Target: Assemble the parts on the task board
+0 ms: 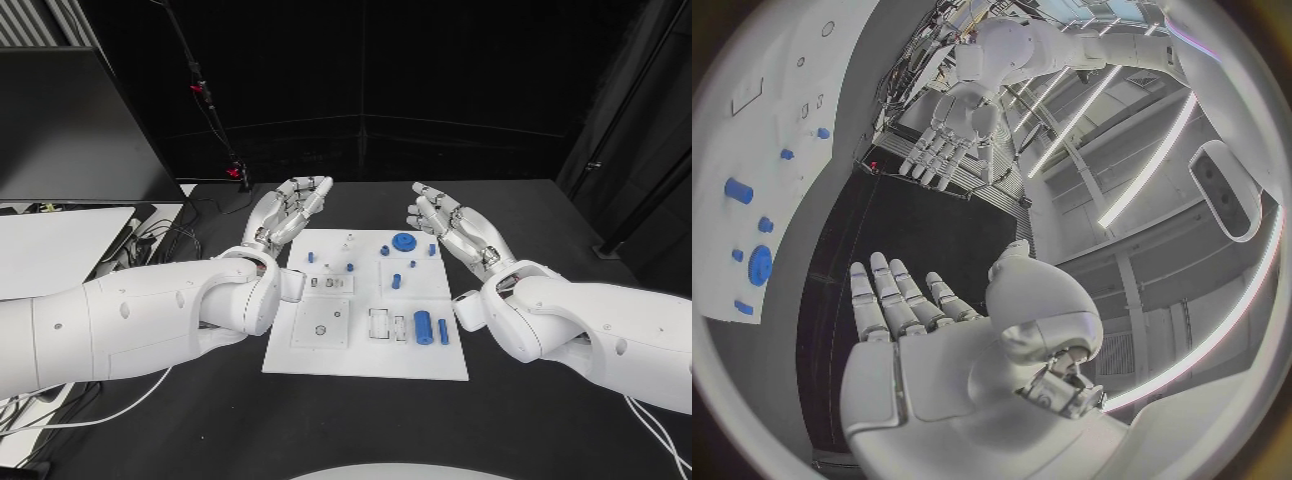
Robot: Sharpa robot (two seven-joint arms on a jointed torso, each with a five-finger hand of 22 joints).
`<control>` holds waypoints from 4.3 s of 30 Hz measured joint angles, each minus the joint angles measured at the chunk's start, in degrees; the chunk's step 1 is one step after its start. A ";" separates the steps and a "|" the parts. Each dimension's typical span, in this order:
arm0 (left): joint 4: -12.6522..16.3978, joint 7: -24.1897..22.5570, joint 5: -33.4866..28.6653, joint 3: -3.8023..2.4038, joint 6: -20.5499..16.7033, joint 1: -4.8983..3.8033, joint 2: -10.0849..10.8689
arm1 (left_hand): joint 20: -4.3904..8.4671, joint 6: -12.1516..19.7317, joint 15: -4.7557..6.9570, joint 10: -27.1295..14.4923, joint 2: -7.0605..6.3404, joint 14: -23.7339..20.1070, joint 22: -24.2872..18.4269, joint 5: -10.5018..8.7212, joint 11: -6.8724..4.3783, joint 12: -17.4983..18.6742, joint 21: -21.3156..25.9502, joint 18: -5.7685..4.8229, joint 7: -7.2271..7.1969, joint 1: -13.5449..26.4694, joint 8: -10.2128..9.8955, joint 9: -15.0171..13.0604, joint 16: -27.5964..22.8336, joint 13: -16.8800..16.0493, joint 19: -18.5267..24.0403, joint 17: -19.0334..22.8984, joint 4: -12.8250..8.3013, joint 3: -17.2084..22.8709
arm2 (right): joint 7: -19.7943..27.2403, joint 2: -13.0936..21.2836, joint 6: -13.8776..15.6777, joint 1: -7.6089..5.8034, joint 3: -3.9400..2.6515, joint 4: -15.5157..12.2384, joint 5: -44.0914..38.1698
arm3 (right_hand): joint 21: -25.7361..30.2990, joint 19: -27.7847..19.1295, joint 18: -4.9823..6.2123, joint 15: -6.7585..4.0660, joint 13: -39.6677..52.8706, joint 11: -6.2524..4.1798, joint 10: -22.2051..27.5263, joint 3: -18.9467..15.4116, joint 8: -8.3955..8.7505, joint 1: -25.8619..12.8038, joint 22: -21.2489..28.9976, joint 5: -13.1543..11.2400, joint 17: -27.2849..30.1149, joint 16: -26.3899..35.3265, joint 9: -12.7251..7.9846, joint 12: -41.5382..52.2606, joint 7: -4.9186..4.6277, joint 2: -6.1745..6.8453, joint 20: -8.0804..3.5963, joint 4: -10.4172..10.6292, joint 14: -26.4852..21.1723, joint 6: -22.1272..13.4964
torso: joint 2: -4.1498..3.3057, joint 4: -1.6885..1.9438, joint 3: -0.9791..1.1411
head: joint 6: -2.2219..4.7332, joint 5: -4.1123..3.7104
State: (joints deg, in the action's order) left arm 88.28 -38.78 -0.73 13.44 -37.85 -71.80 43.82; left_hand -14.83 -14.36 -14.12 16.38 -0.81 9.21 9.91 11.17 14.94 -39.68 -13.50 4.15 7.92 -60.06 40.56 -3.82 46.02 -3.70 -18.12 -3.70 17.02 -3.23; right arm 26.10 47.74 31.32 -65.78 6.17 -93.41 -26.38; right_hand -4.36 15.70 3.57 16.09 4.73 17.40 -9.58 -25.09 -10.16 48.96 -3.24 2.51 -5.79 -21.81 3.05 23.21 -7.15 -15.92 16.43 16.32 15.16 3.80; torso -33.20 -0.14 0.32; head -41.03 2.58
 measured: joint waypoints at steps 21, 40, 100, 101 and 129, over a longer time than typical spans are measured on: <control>0.97 -0.03 0.09 0.00 0.90 -0.48 1.63 | -0.21 0.00 0.00 0.00 0.00 0.00 -0.24 0.00 -0.01 0.24 0.00 -0.02 0.00 0.00 0.00 0.03 0.00 0.05 0.21 0.07 0.00 0.00 | -2.78 1.33 -4.91 -3.74 -0.09 3.62 -2.91 | -25.32 47.64 6.26 -10.18 0.86 -6.32 -13.93 0.00 -5.32 2.49 -11.74 0.27 -6.62 -23.10 0.96 9.60 -0.12 -0.39 -4.86 0.00 53.01 0.12 | -3.39 0.39 0.03 | 2.18 -1.85; 2.55 -0.05 0.09 -0.01 1.40 -1.20 2.61 | -0.41 0.01 -0.21 -0.01 0.87 -0.22 -0.12 -0.30 -0.01 0.24 0.00 -0.05 0.00 -0.34 0.00 0.03 -0.23 0.05 0.01 0.07 0.00 0.00 | -5.99 -2.04 -8.68 -9.99 -0.17 14.03 -14.98 | -75.83 66.41 1.26 -13.01 -1.14 -9.34 -32.24 6.10 -19.54 25.86 -66.70 0.27 -64.25 -63.72 3.48 8.39 -2.70 0.42 -7.93 -7.24 68.79 31.78 | -6.65 1.60 -0.54 | 2.65 -2.55; 2.20 -0.06 0.10 -0.01 1.48 -1.35 2.30 | -1.03 0.01 -0.20 0.20 1.59 -0.22 -0.13 -0.54 0.19 0.46 -0.32 -0.07 0.00 -0.22 -0.01 0.03 -0.45 0.05 0.22 0.07 -0.16 -0.16 | -27.96 -22.12 -19.83 -8.86 -1.58 36.46 -57.80 | -78.35 64.63 1.30 -13.95 -1.18 -10.44 -38.03 8.28 -3.37 41.68 -69.46 0.27 -62.51 -63.71 0.64 -5.47 -1.86 2.78 -8.44 -12.07 68.89 38.49 | -8.70 2.60 -0.51 | 2.32 -3.47; 2.18 -0.06 0.10 -0.01 1.48 -1.35 2.30 | -1.03 0.01 -0.20 0.20 1.59 -0.22 -0.13 -0.54 0.19 0.46 -0.32 -0.07 0.00 -0.22 -0.01 0.03 -0.45 0.05 0.22 0.07 -0.16 -0.16 | -28.07 -22.26 -20.07 -8.80 -1.58 36.64 -57.93 | -78.35 64.63 1.30 -13.95 -1.17 -10.44 -38.03 8.28 -3.37 41.68 -69.46 0.27 -62.51 -63.71 0.64 -5.47 -1.86 2.78 -8.44 -12.07 68.89 38.49 | -8.68 2.60 -0.52 | 2.28 -3.47; 2.01 -0.06 0.10 -0.01 1.50 -1.35 2.12 | -1.03 0.01 -0.20 0.19 1.89 -0.22 -0.18 -0.54 0.19 0.46 -0.32 0.70 0.00 -0.52 -0.01 0.03 -0.45 0.05 0.22 0.07 -0.16 -0.16 | -30.81 -25.21 -22.93 -7.62 -1.60 40.55 -62.99 | -78.11 64.22 1.31 -14.36 -1.17 -10.66 -37.81 8.46 -2.77 42.21 -68.93 0.27 -61.41 -63.38 0.68 -6.41 -1.32 2.71 -8.85 -11.89 68.88 39.39 | -8.56 2.80 -0.55 | 1.88 -3.47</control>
State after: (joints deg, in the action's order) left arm 90.29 -38.85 -0.63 13.43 -36.35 -73.15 45.94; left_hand -15.86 -14.35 -14.32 16.57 1.09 8.98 9.74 10.63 15.13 -39.21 -13.82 4.85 7.91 -60.58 40.55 -3.79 45.57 -3.65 -17.91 -3.64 16.86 -3.39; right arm -4.71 22.53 8.40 -73.40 4.57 -52.85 -89.37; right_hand -82.47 79.93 4.88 1.72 3.56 6.74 -47.39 -16.63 -12.93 91.16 -72.17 2.78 -67.20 -85.20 3.73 16.79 -8.47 -13.21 7.59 4.43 84.04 43.20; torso -41.76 2.66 -0.24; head -39.15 -0.90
